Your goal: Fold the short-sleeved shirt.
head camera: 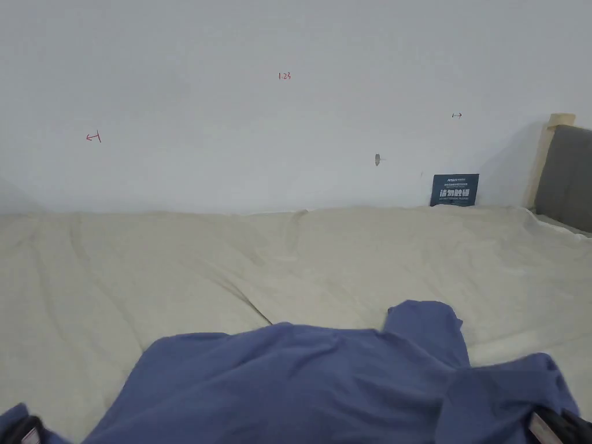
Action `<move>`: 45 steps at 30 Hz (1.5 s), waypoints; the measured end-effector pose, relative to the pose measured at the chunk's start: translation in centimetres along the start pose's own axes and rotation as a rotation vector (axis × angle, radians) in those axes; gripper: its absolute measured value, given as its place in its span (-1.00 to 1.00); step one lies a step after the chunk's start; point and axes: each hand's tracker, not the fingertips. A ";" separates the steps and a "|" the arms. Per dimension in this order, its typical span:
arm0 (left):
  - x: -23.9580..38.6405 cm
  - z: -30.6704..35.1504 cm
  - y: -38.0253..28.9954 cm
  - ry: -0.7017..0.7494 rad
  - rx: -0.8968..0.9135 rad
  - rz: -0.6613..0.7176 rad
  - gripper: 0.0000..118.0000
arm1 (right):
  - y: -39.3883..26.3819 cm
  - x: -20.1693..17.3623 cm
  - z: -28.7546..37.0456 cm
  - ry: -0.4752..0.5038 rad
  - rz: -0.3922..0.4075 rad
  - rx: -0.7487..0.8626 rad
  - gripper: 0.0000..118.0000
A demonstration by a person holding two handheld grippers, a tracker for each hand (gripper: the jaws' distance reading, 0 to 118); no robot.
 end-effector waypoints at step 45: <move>3.5 2.7 -1.7 -0.028 0.126 -0.147 -1.00 | -0.4 0.0 -0.4 -0.029 -0.163 -0.005 -1.00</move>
